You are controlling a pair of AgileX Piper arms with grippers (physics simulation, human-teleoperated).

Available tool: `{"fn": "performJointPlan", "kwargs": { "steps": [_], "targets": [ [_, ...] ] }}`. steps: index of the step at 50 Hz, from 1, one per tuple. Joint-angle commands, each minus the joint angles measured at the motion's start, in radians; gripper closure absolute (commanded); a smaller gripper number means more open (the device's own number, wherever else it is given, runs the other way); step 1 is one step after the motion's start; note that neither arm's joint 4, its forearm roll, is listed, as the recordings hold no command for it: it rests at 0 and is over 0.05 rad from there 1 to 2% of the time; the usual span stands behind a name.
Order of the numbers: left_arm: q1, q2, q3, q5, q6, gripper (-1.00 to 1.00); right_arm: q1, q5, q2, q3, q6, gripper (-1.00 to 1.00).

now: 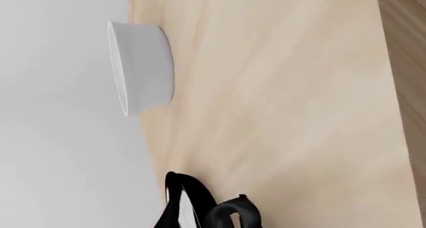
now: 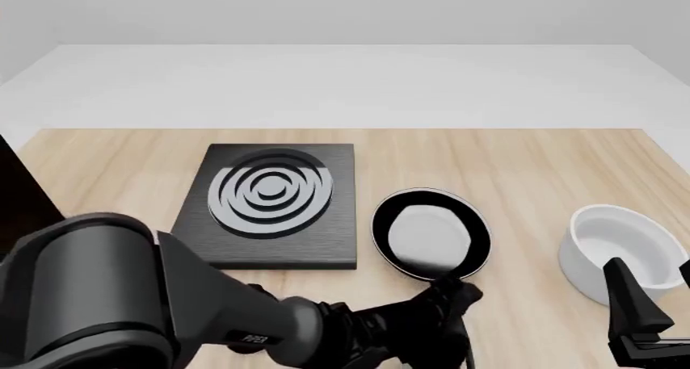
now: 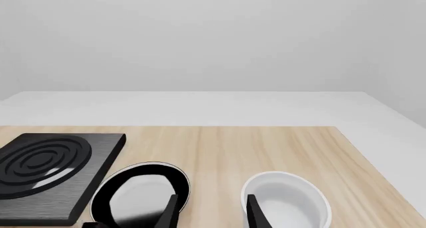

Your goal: Put the frying pan under the cabinet shelf.

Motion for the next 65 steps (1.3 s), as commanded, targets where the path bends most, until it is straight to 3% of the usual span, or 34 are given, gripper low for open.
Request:
{"fn": "performJointPlan", "kwargs": {
  "steps": [1,3,4,7,19,20,22,24,33,45,49,51,57,65],
  "targets": [
    [-0.047,0.392,-0.103,-0.057,-0.308,-1.00,0.000,0.000,0.000,0.000,0.000,-1.00],
    [-0.047,0.392,-0.104,-0.053,-0.310,-1.00,0.000,0.000,0.000,0.000,0.000,-1.00],
    [-0.059,0.386,-0.075,-0.103,-0.292,1.00,0.000,0.000,0.000,0.000,0.000,-1.00],
    [-0.034,0.379,-0.077,-0.095,-0.288,1.00,0.000,0.000,0.000,0.000,0.000,-1.00],
    [-0.053,0.163,0.165,-0.220,-0.224,1.00,0.000,0.000,0.000,0.000,0.000,-1.00],
    [-0.053,0.164,0.196,-0.249,-0.174,1.00,0.000,0.000,0.000,0.000,0.000,-1.00],
    [-0.060,0.101,0.226,-0.227,-0.185,1.00,0.000,0.000,0.000,0.000,0.000,-1.00],
    [-0.061,0.064,0.274,-0.253,-0.116,1.00,0.000,0.000,0.000,0.000,0.000,-1.00],
    [-0.085,-0.073,0.333,-0.234,0.046,1.00,0.000,0.000,0.000,0.000,0.000,-1.00],
    [-0.108,-0.213,0.327,-0.171,0.076,1.00,0.000,0.000,0.000,0.000,0.000,-1.00],
    [-0.107,-0.337,0.247,-0.033,0.022,1.00,0.000,0.000,0.000,0.000,0.000,-1.00],
    [-0.095,-0.367,0.239,-0.016,0.074,1.00,0.000,0.000,0.000,0.000,0.000,-1.00],
    [-0.107,-0.470,0.172,0.119,0.021,1.00,0.000,0.000,0.000,0.000,0.000,-1.00],
    [-0.110,-0.561,0.133,0.230,0.025,1.00,0.000,0.000,0.000,0.000,0.000,-1.00]
  ]
}}
